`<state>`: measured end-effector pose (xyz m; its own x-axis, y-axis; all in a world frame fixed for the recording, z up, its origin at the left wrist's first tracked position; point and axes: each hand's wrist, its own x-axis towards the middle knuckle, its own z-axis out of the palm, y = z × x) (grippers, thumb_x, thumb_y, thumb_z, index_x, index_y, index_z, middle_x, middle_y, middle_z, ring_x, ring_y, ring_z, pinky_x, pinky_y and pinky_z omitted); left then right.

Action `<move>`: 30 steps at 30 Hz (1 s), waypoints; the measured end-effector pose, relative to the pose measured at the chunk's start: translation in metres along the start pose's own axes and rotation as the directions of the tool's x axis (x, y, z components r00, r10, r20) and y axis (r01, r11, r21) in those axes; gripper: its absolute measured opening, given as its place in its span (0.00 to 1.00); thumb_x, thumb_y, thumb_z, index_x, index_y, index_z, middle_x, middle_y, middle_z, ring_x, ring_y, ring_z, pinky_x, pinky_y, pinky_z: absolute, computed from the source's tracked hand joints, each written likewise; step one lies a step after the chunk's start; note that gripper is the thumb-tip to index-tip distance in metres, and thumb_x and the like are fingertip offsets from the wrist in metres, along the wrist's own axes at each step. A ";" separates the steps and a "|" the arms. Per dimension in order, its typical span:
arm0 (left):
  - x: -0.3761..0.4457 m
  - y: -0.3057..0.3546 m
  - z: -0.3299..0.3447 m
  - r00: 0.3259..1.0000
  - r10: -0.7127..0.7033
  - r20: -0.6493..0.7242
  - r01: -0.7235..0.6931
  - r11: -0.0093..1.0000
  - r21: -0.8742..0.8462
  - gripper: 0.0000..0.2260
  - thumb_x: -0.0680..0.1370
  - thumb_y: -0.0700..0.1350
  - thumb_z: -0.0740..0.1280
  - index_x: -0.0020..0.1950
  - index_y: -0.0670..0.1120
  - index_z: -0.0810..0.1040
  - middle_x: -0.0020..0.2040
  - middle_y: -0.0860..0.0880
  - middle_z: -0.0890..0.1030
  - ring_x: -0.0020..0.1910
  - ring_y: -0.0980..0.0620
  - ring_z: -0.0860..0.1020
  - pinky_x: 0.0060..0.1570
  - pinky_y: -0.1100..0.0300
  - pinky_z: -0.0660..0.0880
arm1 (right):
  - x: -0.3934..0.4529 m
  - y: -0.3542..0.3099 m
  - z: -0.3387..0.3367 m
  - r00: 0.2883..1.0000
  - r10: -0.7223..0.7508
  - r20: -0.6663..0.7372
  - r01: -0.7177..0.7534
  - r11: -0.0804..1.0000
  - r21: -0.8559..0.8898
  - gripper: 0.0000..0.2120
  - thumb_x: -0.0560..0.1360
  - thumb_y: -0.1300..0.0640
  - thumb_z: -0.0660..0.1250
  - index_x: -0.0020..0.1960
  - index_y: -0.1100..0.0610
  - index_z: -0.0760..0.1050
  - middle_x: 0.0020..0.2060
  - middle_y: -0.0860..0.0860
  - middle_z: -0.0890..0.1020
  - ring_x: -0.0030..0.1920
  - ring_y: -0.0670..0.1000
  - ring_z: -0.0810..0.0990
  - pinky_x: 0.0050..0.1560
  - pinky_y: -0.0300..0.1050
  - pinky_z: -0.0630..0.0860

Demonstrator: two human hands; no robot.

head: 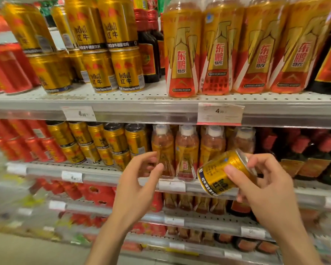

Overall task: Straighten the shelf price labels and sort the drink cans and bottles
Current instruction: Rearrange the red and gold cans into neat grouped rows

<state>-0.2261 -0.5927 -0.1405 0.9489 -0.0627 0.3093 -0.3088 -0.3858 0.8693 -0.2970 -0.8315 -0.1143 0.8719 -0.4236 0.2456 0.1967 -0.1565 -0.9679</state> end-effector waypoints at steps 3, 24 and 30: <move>-0.002 -0.018 -0.019 0.999 -0.042 0.013 0.042 0.999 0.010 0.13 0.79 0.58 0.67 0.64 0.61 0.78 0.56 0.63 0.82 0.55 0.64 0.80 0.52 0.61 0.79 | -0.005 0.006 0.020 0.999 0.039 0.006 -0.039 0.999 -0.033 0.17 0.67 0.50 0.76 0.43 0.53 0.69 0.44 0.45 0.84 0.25 0.45 0.78 0.26 0.40 0.77; 0.078 -0.170 -0.280 0.989 -0.016 0.147 0.033 0.993 -0.112 0.09 0.81 0.54 0.67 0.61 0.62 0.78 0.52 0.66 0.81 0.52 0.61 0.81 0.45 0.70 0.73 | -0.079 -0.030 0.330 0.988 0.060 -0.140 -0.073 0.993 -0.095 0.20 0.64 0.47 0.77 0.43 0.53 0.69 0.41 0.53 0.84 0.29 0.62 0.71 0.33 0.50 0.70; 0.085 -0.158 -0.303 0.994 0.076 0.080 -0.062 0.985 -0.163 0.13 0.78 0.57 0.66 0.61 0.60 0.79 0.52 0.63 0.83 0.52 0.60 0.82 0.52 0.66 0.75 | -0.077 -0.059 0.357 0.996 -0.022 -0.083 0.011 0.991 -0.131 0.21 0.63 0.42 0.77 0.43 0.51 0.69 0.46 0.48 0.86 0.42 0.68 0.82 0.39 0.65 0.80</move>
<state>-0.1166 -0.2579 -0.1345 0.9247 -0.1650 0.3430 -0.3739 -0.2258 0.8996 -0.2155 -0.4708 -0.0952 0.8272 -0.4923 0.2708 0.1461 -0.2770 -0.9497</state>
